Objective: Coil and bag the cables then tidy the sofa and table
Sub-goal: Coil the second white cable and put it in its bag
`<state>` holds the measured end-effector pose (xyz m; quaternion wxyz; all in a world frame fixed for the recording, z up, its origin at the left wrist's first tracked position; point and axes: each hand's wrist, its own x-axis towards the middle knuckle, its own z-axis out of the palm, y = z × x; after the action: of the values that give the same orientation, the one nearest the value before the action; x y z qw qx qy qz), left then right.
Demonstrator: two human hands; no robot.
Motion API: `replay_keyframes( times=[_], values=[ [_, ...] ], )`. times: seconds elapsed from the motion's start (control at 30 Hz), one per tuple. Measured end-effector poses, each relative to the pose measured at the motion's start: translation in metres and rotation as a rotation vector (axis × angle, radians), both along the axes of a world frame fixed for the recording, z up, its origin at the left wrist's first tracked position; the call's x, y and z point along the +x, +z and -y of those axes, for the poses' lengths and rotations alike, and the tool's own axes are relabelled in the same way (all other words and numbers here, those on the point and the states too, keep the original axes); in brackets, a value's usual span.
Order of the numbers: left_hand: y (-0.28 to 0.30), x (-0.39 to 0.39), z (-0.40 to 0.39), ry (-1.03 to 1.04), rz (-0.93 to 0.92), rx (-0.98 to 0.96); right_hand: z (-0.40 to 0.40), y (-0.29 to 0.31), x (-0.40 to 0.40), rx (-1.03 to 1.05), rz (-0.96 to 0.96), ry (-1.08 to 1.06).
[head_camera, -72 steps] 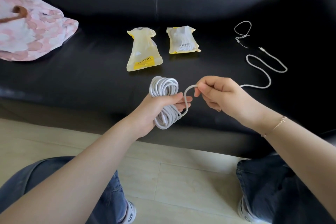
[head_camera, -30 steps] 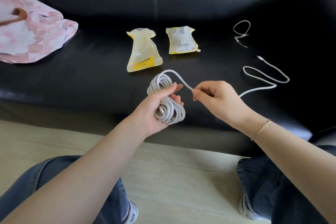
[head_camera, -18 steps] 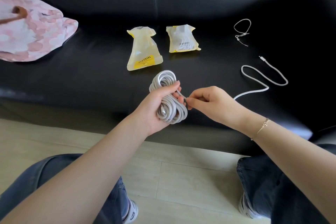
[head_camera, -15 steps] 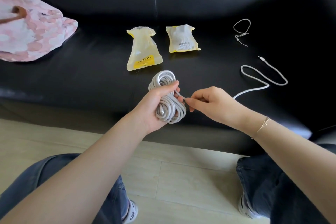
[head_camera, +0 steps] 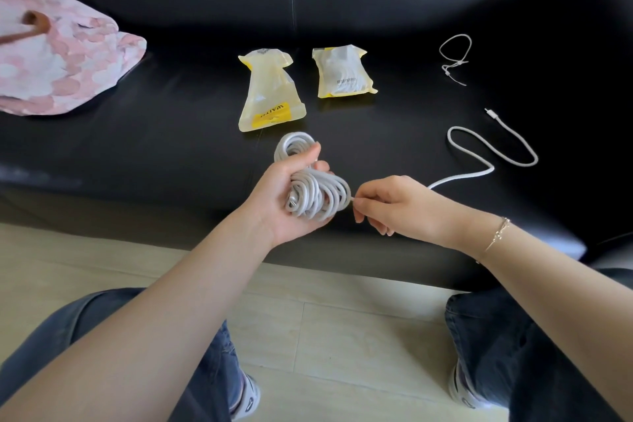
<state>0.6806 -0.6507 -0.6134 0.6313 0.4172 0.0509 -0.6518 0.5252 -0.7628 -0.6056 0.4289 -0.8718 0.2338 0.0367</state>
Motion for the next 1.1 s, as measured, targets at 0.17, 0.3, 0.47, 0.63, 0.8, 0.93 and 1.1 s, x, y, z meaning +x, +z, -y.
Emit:
replay_keyframes(
  times=[0.17,0.3,0.47,0.63,0.8,0.93,1.1],
  values=[
    [0.003,0.006,-0.001,0.198,-0.003,-0.040,0.004,-0.001,-0.002,-0.147,-0.165,0.035],
    [0.004,0.004,-0.001,0.141,0.184,0.019,0.008,0.004,-0.002,-0.317,-0.259,0.035],
    [0.012,0.001,0.002,0.103,0.395,0.154,0.019,0.005,-0.008,-0.383,-0.296,0.049],
    [0.011,0.000,0.005,0.011,0.563,0.243,0.020,0.006,-0.007,-0.245,-0.168,-0.022],
    [0.007,0.002,0.007,-0.023,0.662,0.330,0.019,0.016,-0.005,-0.155,-0.033,-0.128],
    [0.001,0.009,0.006,-0.032,0.773,0.408,0.021,0.021,-0.006,0.066,-0.252,-0.041],
    [0.000,0.005,0.006,-0.120,0.825,0.397,0.027,0.020,-0.009,0.011,-0.418,-0.017]
  ],
)
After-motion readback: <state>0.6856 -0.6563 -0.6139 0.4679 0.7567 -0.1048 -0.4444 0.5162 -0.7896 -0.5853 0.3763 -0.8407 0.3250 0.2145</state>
